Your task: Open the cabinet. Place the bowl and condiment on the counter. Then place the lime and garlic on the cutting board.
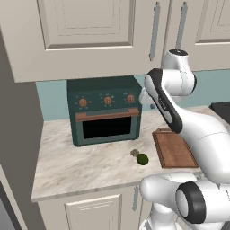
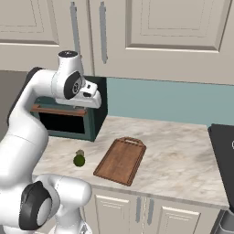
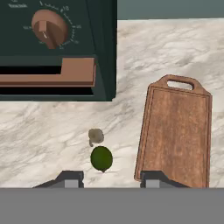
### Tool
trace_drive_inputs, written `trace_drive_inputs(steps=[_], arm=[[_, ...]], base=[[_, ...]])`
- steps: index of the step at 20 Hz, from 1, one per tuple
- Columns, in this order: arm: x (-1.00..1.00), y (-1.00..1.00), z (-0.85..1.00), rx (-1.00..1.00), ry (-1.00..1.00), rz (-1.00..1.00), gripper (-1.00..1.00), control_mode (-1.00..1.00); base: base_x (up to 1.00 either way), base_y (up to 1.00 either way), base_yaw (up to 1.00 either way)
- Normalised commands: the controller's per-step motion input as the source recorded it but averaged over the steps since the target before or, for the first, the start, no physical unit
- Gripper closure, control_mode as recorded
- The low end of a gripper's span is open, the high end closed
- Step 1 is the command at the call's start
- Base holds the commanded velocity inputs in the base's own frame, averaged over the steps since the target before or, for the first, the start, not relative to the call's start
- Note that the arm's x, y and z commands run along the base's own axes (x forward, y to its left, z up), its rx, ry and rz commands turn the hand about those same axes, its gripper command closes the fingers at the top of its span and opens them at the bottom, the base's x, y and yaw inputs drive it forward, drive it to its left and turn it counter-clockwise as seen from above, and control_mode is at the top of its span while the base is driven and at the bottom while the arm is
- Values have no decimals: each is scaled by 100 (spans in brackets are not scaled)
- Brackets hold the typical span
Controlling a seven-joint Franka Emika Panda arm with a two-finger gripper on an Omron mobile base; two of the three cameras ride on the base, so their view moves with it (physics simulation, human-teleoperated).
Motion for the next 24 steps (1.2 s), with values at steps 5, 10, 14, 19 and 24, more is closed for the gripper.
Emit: trace_drive_inputs(steps=[5,10,14,19,24], arm=[[0,0,11,0,-18,0,-100,-100],[-3,6,27,0,-28,0,-100,-100],[0,14,40,0,-20,0,-100,-100],[0,11,52,0,-11,0,-100,-100],[0,15,62,0,-2,0,-100,-100]], base=[[0,0,0],[0,0,0],[0,0,0],[0,0,0],[0,0,0]])
